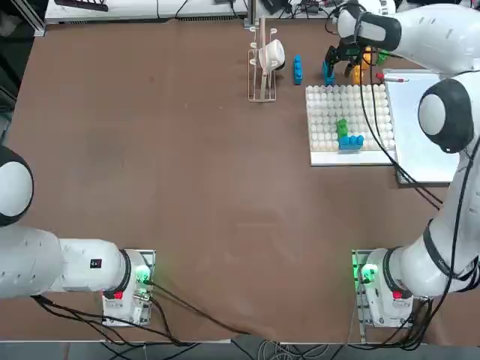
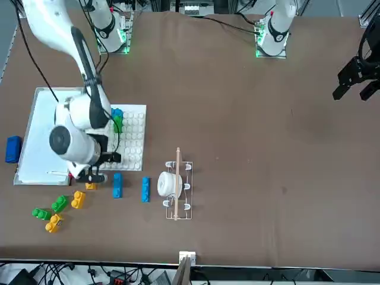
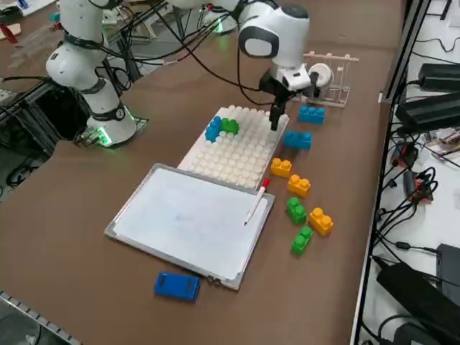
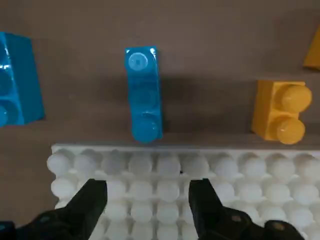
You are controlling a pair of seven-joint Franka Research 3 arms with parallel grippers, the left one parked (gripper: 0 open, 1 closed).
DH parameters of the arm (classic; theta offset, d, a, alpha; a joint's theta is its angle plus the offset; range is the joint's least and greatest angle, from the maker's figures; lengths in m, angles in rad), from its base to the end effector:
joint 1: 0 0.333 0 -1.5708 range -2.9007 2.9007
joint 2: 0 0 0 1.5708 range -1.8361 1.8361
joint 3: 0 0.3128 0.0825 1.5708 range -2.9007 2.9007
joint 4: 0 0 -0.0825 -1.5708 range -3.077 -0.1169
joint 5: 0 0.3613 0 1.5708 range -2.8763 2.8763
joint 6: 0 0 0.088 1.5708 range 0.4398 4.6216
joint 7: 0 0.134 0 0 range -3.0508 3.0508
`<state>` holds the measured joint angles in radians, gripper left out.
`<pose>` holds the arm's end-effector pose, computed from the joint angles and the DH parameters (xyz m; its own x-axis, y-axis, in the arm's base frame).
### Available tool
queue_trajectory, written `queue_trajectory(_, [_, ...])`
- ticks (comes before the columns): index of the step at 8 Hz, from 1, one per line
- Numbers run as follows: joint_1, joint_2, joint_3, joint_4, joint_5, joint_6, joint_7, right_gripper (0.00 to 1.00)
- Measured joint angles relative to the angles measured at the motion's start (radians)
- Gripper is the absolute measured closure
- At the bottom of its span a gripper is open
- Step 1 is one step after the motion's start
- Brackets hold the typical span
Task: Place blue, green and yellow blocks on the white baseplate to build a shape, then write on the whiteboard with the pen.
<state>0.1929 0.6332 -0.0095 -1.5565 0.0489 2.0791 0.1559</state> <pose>0.6545 0.1259 0.2511 0.9934 0.0038 -0.1147 0.0019 -0.9999 -0.0166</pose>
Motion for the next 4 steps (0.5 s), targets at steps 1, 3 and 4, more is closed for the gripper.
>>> queue_trajectory(1, [-0.001, 0.054, 0.0, 0.056, 0.0, -0.014, 0.0, 0.0])
queue_trajectory(3, [-0.002, 0.132, 0.0, 0.152, 0.0, -0.025, 0.0, 0.0])
queue_trajectory(4, [-0.002, 0.163, 0.0, 0.189, 0.0, -0.028, 0.0, 0.0])
